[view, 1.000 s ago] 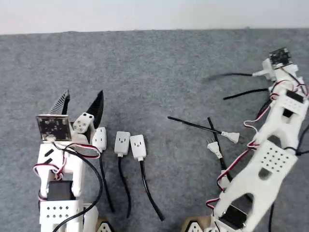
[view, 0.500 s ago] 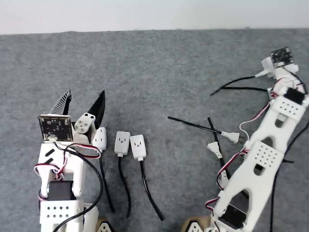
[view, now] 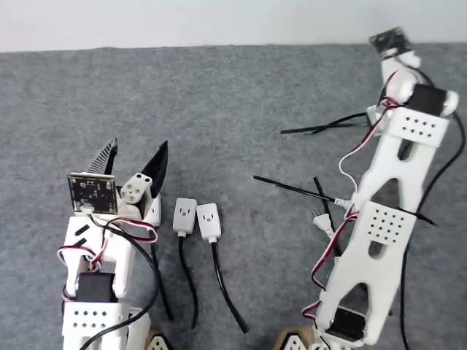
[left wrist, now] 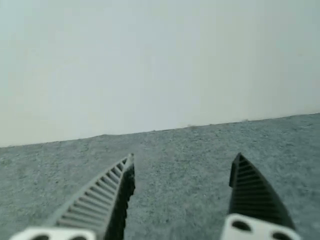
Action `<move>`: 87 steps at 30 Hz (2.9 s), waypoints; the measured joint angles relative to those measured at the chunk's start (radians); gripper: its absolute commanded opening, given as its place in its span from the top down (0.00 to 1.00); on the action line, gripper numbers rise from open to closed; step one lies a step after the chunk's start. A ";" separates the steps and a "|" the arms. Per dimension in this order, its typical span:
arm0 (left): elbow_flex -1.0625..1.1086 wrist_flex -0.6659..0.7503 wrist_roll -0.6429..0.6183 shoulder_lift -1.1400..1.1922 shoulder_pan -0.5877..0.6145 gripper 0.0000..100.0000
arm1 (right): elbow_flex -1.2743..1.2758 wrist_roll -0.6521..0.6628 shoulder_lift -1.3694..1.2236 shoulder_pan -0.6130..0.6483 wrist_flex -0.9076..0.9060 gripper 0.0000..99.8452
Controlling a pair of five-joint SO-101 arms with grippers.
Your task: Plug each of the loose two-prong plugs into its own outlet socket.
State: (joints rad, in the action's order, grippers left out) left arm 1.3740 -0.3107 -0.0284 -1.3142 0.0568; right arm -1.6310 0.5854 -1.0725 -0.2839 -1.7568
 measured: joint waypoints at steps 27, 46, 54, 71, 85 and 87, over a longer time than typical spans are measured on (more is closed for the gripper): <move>0.012 0.000 0.018 0.000 -0.020 0.70 | -0.002 0.049 -0.164 -0.216 0.267 0.70; 0.025 0.000 0.044 0.000 -0.057 0.70 | -0.002 0.101 -0.146 -0.170 0.029 0.70; 0.025 0.000 0.049 0.000 -0.054 0.70 | -0.002 0.000 0.060 -0.077 0.000 0.70; 0.025 0.000 0.068 0.000 -0.055 0.70 | 0.928 -0.160 0.861 0.189 0.000 0.70; 0.025 -0.002 0.110 0.000 -0.095 0.70 | 2.274 -0.163 1.840 0.307 0.535 0.70; 0.025 -0.025 0.110 0.000 -0.094 0.70 | 2.452 -0.163 1.962 0.307 0.649 0.70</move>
State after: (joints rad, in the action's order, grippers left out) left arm 1.3986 -0.3353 0.0821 -1.3142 -0.0368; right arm 0.8209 0.4227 0.8899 0.0230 -1.1078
